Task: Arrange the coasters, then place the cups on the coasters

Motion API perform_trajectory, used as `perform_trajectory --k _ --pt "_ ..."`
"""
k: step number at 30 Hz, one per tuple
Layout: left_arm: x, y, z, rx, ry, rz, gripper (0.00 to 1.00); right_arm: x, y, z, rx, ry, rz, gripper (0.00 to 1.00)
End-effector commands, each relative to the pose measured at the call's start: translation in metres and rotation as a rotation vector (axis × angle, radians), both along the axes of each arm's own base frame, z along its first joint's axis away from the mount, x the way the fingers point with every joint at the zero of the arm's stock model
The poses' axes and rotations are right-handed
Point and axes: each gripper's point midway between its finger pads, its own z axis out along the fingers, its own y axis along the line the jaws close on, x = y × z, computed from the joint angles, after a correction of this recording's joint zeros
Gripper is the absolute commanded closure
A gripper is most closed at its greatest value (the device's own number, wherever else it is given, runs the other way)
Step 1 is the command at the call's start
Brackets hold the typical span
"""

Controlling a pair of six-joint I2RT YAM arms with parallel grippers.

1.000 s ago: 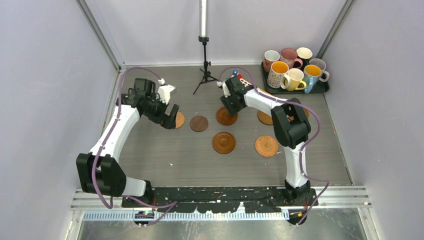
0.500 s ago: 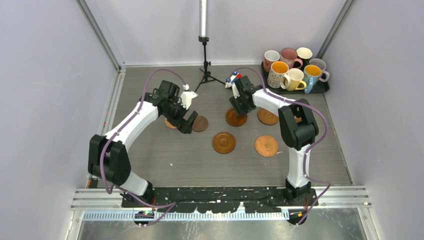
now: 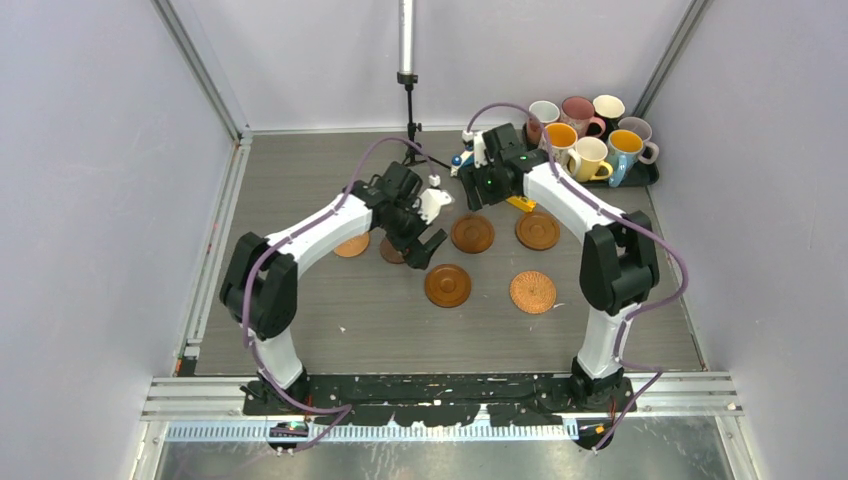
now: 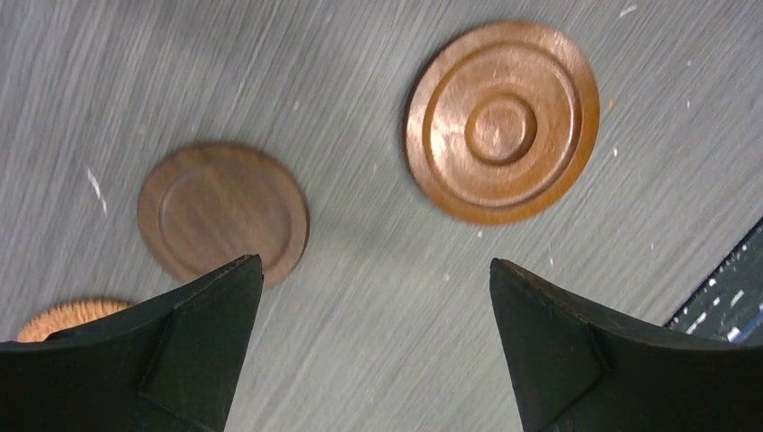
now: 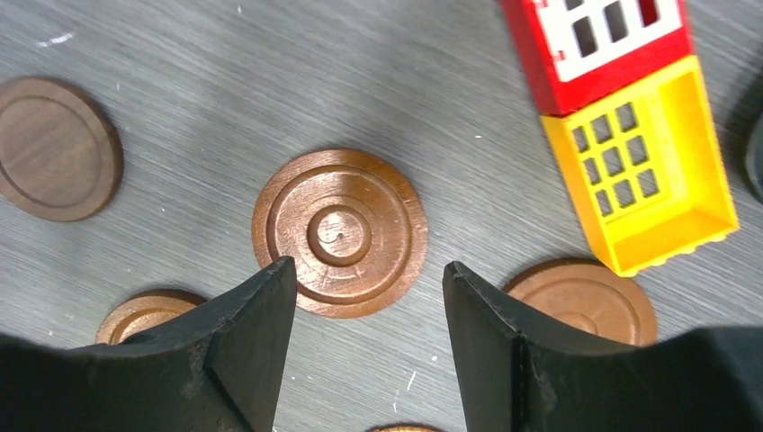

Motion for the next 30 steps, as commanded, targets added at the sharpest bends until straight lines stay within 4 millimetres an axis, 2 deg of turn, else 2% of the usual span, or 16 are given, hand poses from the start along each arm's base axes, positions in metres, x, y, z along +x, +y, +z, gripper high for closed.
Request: perform_trajectory --k 1,8,16,26,30 --pt "0.015 -0.039 0.004 -0.021 -0.092 -0.06 0.0 0.003 -0.022 0.041 0.06 -0.052 -0.069 0.34" --pt "0.013 -0.072 -0.022 0.01 -0.11 -0.126 0.01 -0.001 -0.067 0.042 0.067 -0.029 -0.156 0.34" --pt "0.014 -0.098 -0.042 0.036 -0.106 -0.162 0.12 -0.005 -0.086 0.038 0.035 -0.022 -0.175 0.35" --pt "0.008 -0.081 -0.067 0.132 -0.107 -0.215 0.19 -0.004 -0.099 0.034 0.004 -0.019 -0.194 0.34" --pt "0.009 -0.071 -0.074 0.194 -0.113 -0.245 0.29 -0.004 -0.102 0.033 0.001 -0.017 -0.199 0.34"
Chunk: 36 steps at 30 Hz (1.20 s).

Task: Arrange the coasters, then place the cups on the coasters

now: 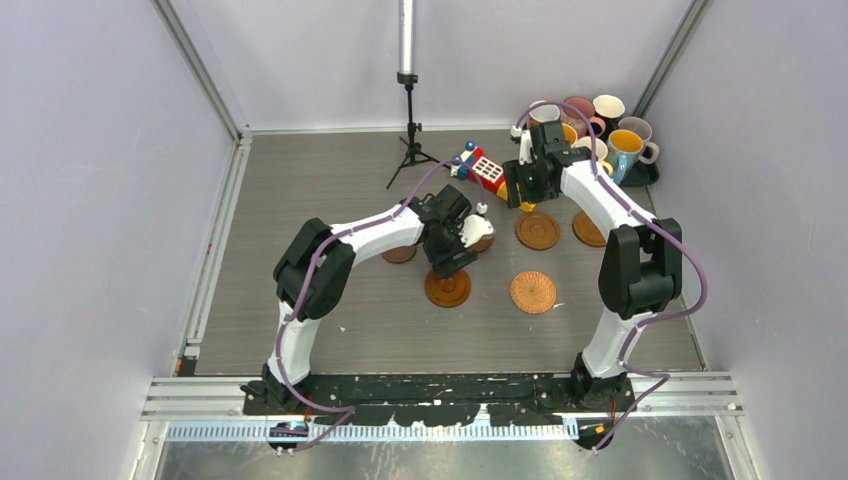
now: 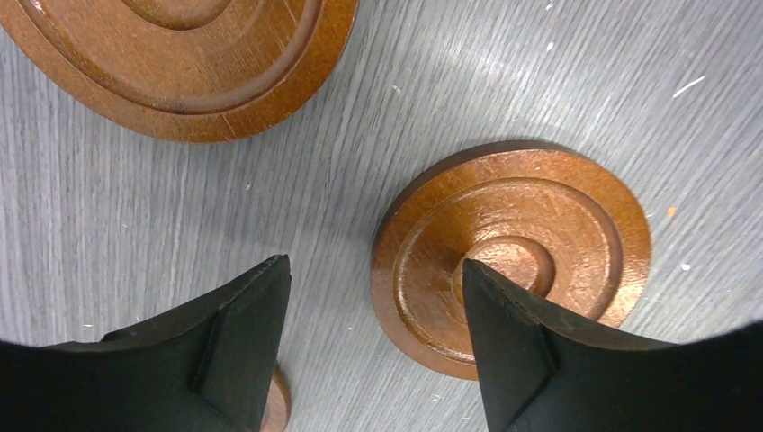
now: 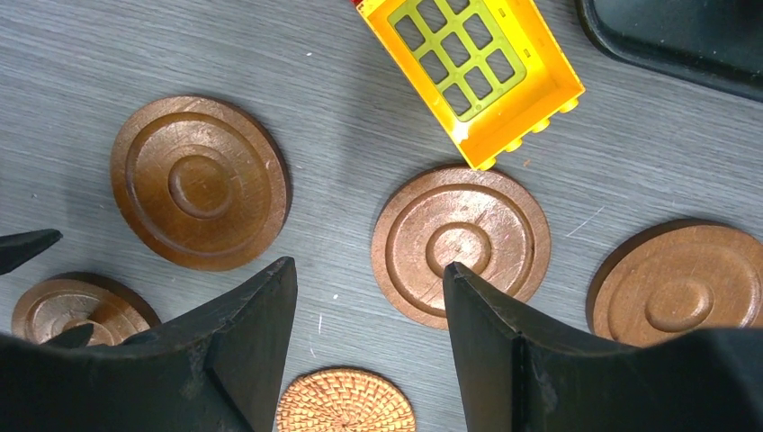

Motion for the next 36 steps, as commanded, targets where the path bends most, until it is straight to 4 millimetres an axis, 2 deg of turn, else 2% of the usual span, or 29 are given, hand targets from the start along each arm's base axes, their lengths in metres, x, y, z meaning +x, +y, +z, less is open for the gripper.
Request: perform_trajectory --k 1,9,13,17,21,26,30,33,36 --pt "0.001 0.009 -0.006 0.057 -0.027 -0.058 0.3 -0.001 -0.007 0.023 -0.008 -0.059 -0.007 0.34" --pt "-0.008 0.008 -0.01 0.035 0.001 -0.08 0.25 -0.001 -0.01 0.019 -0.012 -0.051 -0.014 0.34" --pt "-0.005 0.013 -0.017 0.056 -0.014 -0.068 0.28 0.001 -0.011 0.019 -0.014 -0.052 -0.015 0.35" --pt "0.008 0.026 -0.016 0.072 -0.022 -0.028 0.39 0.002 -0.011 0.021 -0.017 -0.058 -0.015 0.35" --pt "0.042 0.046 -0.012 0.084 -0.054 0.049 0.44 0.001 -0.011 0.021 -0.013 -0.056 -0.017 0.35" --pt "0.08 0.076 -0.01 0.109 -0.049 0.151 0.52 -0.001 -0.009 0.02 0.002 -0.049 -0.02 0.35" --pt "0.105 0.117 -0.005 0.122 -0.048 0.247 0.53 -0.002 -0.009 0.021 0.006 -0.05 -0.022 0.35" --pt "0.109 0.152 -0.006 0.147 -0.022 0.309 0.55 -0.003 -0.008 0.02 0.007 -0.049 -0.017 0.35" --pt "0.102 0.183 -0.009 0.167 0.004 0.36 0.56 -0.002 -0.01 0.022 -0.002 -0.057 -0.016 0.35"
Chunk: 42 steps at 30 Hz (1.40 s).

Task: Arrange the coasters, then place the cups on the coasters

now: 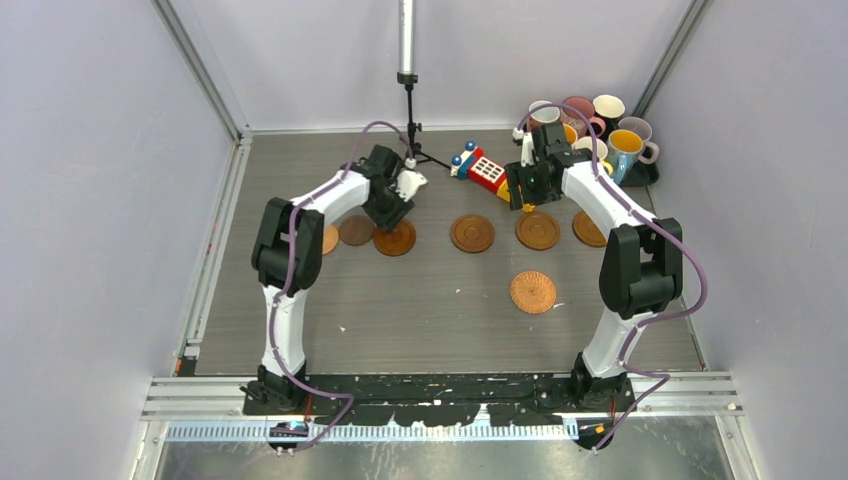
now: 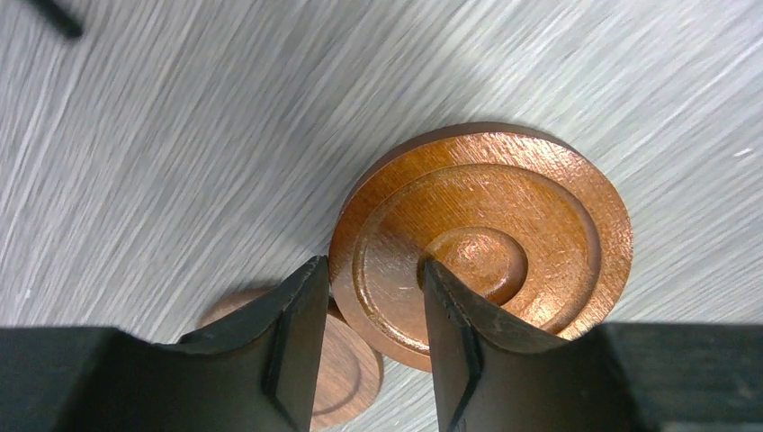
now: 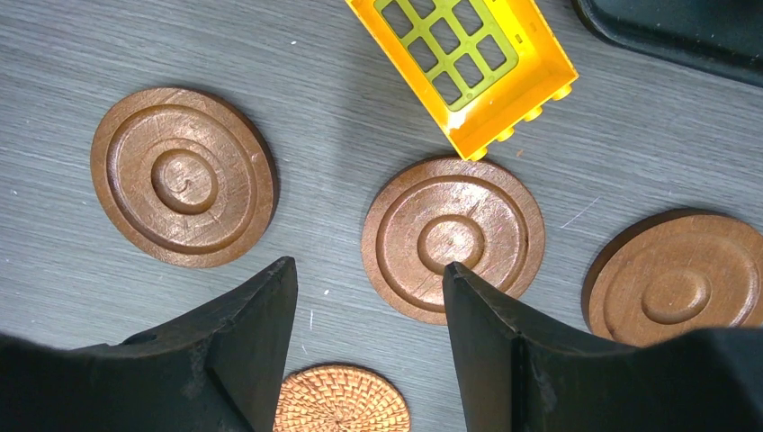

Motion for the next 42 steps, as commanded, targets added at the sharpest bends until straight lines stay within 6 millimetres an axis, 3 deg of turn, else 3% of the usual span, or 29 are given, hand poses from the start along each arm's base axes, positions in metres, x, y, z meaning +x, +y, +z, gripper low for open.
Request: perform_trajectory --k 1,4,8,20,27,33,42 --pt "-0.019 0.053 -0.007 0.08 0.065 0.059 0.57 0.001 -0.002 0.028 0.011 -0.07 -0.004 0.35" --pt "-0.034 0.061 -0.008 0.078 0.072 0.052 0.57 0.0 -0.002 0.028 0.014 -0.07 -0.003 0.35" --pt "-0.039 0.043 0.0 0.029 0.068 0.063 0.58 -0.002 0.001 0.025 0.03 -0.059 -0.001 0.35" --pt "-0.013 0.003 0.0 -0.019 0.056 0.101 0.59 -0.004 0.0 0.026 0.033 -0.059 -0.001 0.35" --pt "-0.001 0.0 -0.001 -0.003 0.022 0.084 0.59 -0.006 0.001 0.027 0.032 -0.059 0.005 0.35" --pt "0.008 -0.007 0.01 -0.037 0.004 0.102 0.57 -0.005 0.003 0.027 0.043 -0.059 0.01 0.35" --pt "0.006 -0.011 0.022 -0.065 0.009 0.105 0.53 -0.007 0.005 0.03 0.05 -0.056 0.033 0.35"
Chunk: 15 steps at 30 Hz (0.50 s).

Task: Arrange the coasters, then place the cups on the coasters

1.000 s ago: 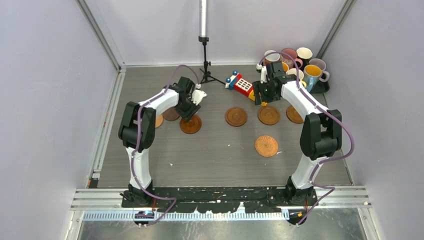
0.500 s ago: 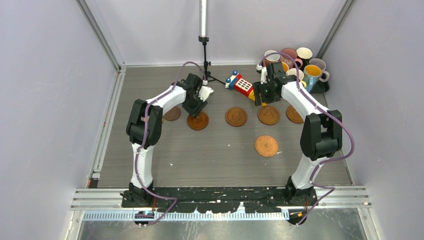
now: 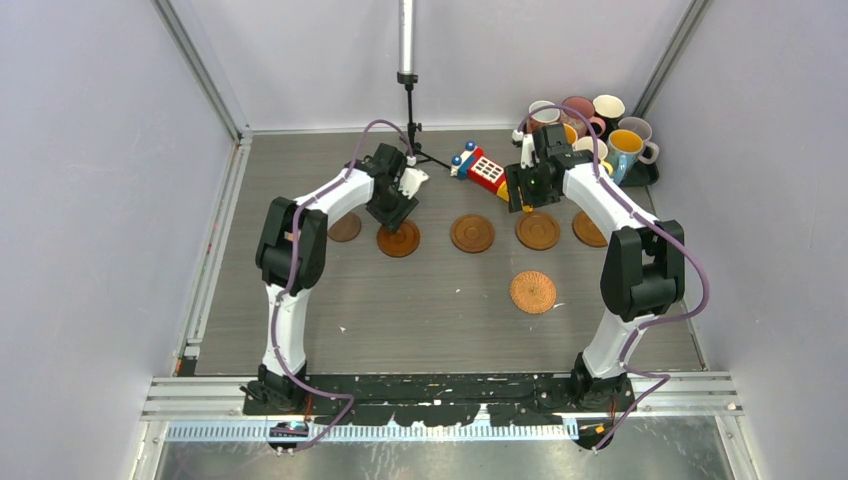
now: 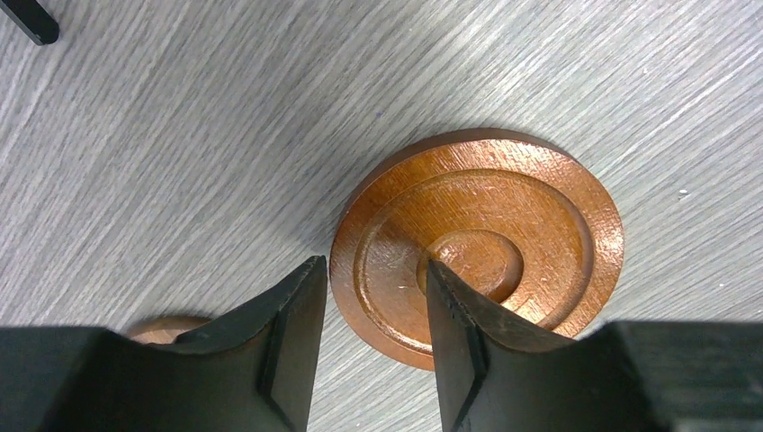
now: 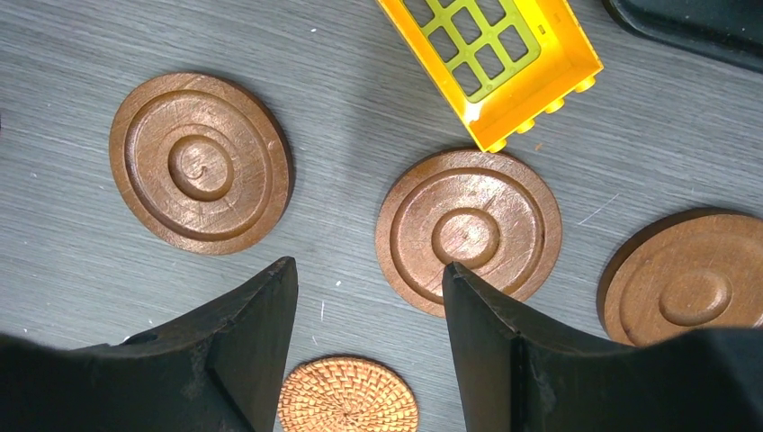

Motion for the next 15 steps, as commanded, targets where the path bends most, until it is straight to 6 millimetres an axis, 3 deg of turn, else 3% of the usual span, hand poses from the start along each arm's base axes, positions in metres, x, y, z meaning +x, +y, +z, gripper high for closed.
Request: perform_trajectory --k 1,9,15 --pt "0.006 -0.009 0.023 -0.044 -0.032 -0.002 0.52 -0.002 0.002 0.031 0.028 -0.066 0.023 0.35" --pt "0.008 0.004 0.08 -0.073 -0.093 0.03 0.32 -0.021 0.023 0.051 0.123 -0.063 0.165 0.35" --pt "-0.002 0.037 0.108 -0.167 -0.108 0.117 0.18 -0.07 0.01 0.033 0.053 0.063 0.294 0.35"
